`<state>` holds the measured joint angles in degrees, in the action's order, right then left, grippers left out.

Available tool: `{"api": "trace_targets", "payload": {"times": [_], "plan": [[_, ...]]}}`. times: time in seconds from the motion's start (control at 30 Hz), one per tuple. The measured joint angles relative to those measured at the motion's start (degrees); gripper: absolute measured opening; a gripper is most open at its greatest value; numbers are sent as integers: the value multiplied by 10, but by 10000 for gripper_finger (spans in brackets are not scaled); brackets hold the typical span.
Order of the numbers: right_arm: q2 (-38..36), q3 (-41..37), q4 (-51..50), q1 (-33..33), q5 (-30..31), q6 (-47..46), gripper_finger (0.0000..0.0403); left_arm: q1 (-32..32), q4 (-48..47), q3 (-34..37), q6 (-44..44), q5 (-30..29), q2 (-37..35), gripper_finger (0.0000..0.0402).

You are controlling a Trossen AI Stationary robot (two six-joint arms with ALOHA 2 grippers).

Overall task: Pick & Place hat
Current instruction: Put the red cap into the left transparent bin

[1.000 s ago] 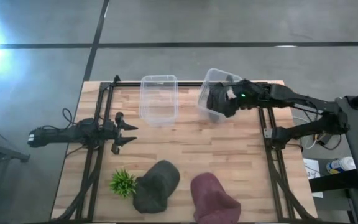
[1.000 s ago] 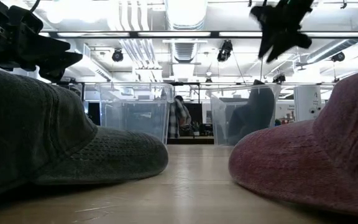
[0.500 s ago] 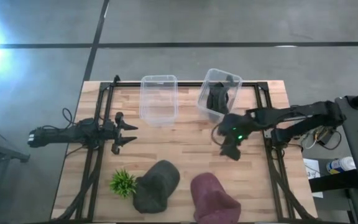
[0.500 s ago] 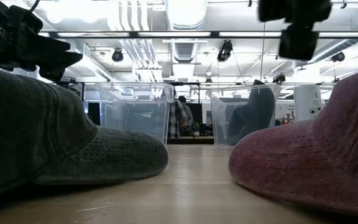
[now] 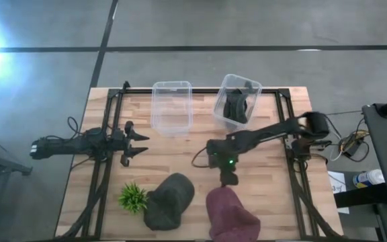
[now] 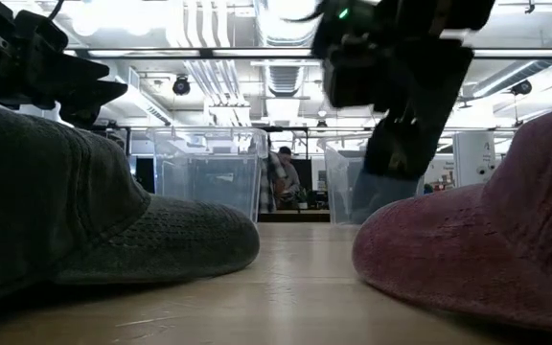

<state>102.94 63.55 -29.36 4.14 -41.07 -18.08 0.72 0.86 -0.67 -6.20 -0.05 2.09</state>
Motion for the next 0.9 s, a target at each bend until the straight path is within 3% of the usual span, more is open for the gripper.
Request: {"api": "trace_targets", "payload": {"times": [0.4,0.9], "plan": [[120,86,-8,10,-35,53,173,0,0,0,-31,0,0,202],[147,84,-63,41,-151,61,160,0,0,0,-33,0,0,202]]}}
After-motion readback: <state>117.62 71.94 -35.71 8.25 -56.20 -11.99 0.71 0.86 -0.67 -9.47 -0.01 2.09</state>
